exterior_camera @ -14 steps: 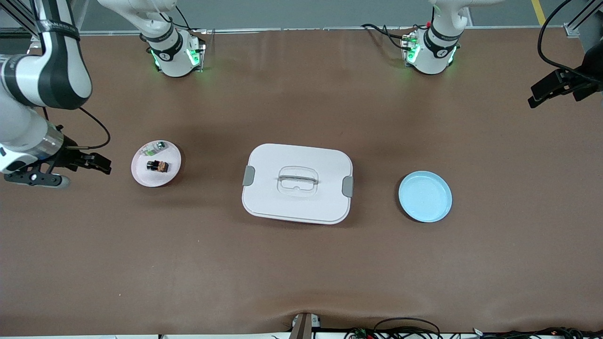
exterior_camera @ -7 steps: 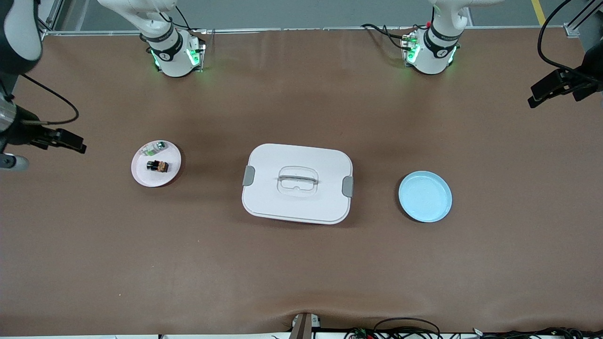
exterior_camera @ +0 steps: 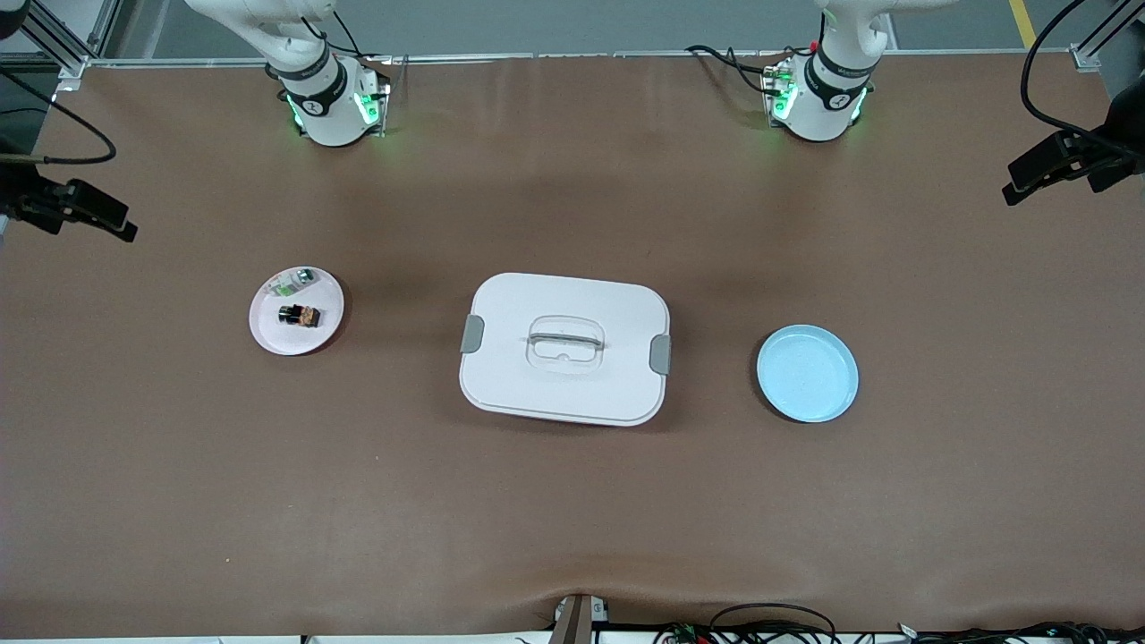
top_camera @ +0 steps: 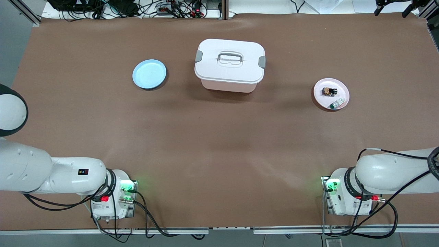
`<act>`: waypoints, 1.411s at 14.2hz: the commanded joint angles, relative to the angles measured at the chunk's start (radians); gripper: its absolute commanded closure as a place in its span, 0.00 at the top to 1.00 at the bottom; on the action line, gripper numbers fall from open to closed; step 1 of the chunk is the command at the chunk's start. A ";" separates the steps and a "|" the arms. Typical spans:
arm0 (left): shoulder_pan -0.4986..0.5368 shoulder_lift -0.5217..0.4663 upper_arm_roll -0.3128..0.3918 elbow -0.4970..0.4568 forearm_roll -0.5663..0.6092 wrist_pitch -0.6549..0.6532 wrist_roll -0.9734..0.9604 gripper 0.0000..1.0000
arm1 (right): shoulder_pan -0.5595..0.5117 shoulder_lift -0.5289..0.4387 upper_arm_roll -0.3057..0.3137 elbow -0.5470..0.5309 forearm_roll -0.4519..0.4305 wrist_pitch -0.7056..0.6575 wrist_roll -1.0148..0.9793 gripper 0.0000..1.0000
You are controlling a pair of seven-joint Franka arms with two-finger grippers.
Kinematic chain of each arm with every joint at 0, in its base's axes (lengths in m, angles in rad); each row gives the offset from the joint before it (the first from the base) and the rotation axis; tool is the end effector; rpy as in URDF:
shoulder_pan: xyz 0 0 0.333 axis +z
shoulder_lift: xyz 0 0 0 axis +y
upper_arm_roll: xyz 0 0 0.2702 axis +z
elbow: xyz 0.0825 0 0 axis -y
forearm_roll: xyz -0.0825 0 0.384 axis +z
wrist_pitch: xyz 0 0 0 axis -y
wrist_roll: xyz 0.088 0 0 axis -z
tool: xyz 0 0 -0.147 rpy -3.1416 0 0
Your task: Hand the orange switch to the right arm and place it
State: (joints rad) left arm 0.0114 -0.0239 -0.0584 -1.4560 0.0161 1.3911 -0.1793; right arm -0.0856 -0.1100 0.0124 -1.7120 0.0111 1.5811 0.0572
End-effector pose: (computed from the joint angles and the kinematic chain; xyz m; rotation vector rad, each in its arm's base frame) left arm 0.5264 -0.0225 0.5894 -3.1121 -0.2102 0.0606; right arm 0.5224 -0.0364 0.5323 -3.1248 0.2045 0.0326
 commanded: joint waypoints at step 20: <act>-0.021 -0.001 -0.014 0.011 -0.015 0.002 0.004 1.00 | -0.011 0.000 0.006 0.081 0.013 -0.087 -0.037 1.00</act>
State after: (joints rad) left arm -0.0063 -0.0178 -0.0653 -1.4536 0.0160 1.3911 -0.1798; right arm -0.0857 -0.1236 0.0114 -1.6611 0.0154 1.5263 0.0283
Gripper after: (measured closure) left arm 0.000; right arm 0.000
